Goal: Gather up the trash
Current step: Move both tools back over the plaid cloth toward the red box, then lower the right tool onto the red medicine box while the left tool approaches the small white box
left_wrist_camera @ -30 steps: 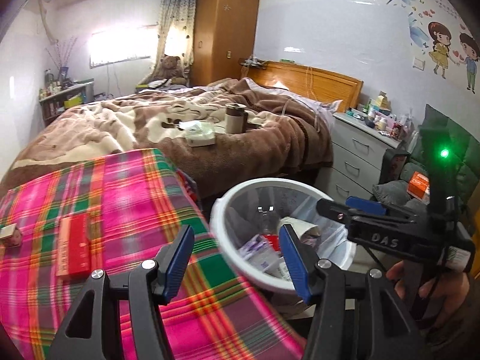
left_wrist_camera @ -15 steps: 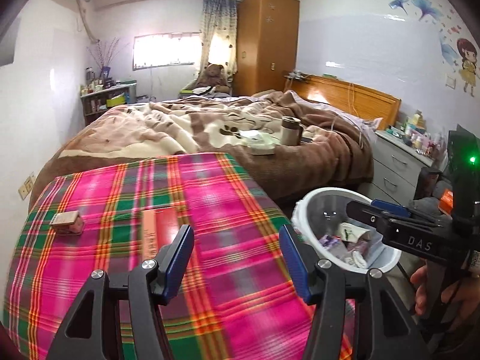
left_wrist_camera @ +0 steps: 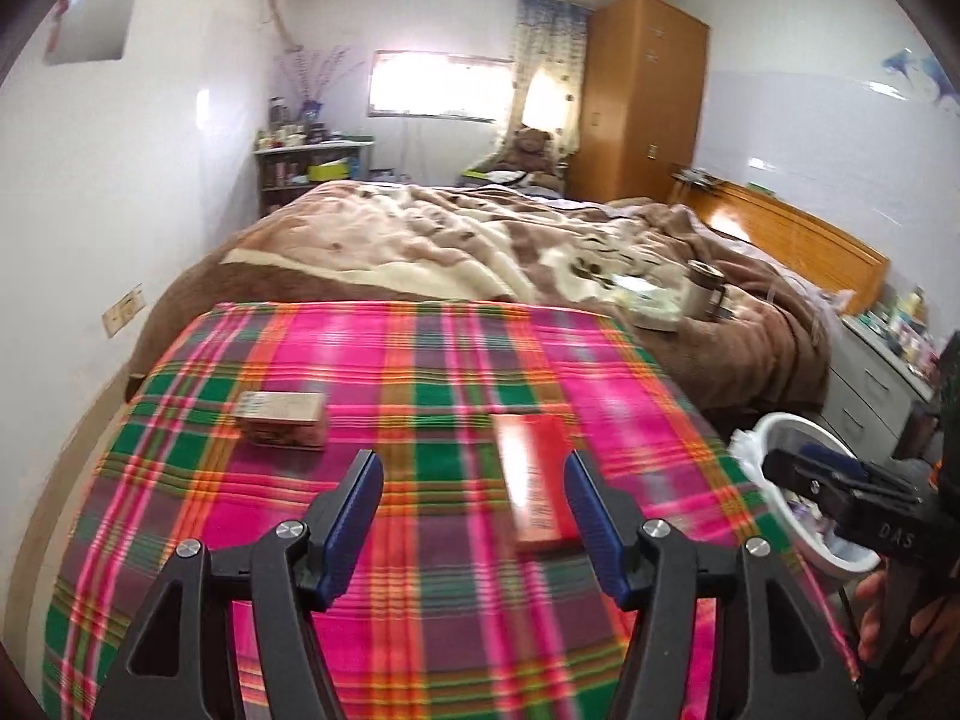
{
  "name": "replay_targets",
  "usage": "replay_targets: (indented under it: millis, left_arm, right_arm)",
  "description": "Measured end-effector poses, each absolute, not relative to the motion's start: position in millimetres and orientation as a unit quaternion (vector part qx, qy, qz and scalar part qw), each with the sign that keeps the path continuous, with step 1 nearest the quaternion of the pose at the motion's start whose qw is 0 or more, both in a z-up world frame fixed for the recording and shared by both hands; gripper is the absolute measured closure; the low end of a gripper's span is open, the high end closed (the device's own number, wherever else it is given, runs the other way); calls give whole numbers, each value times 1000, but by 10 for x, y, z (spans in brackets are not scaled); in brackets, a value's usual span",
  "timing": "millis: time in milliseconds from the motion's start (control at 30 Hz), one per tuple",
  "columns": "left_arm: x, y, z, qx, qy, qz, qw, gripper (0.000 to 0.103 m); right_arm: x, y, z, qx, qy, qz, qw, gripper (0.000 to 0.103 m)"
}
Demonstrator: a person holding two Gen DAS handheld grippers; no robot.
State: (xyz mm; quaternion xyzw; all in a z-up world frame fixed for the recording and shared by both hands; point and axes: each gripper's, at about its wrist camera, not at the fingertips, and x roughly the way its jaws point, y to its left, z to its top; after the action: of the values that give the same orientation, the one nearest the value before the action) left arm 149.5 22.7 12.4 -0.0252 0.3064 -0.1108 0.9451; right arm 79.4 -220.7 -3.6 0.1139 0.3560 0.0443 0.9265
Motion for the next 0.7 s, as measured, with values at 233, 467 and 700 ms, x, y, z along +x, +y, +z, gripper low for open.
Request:
replay_targets:
  millis: [233, 467, 700]
  left_arm:
    - [1737, 685, -17, -41, 324, -82, 942, 40]
    - [1999, 1013, -172, -46, 339, -60, 938, 40]
    - [2376, 1133, -395, -31, 374, -67, 924, 37]
  right_arm:
    - [1010, -1883, -96, 97, 377, 61, 919, 30]
    - [1233, -1632, -231, 89, 410, 67, 905, 29]
    - [1486, -1357, -364, 68, 439, 70, 893, 28]
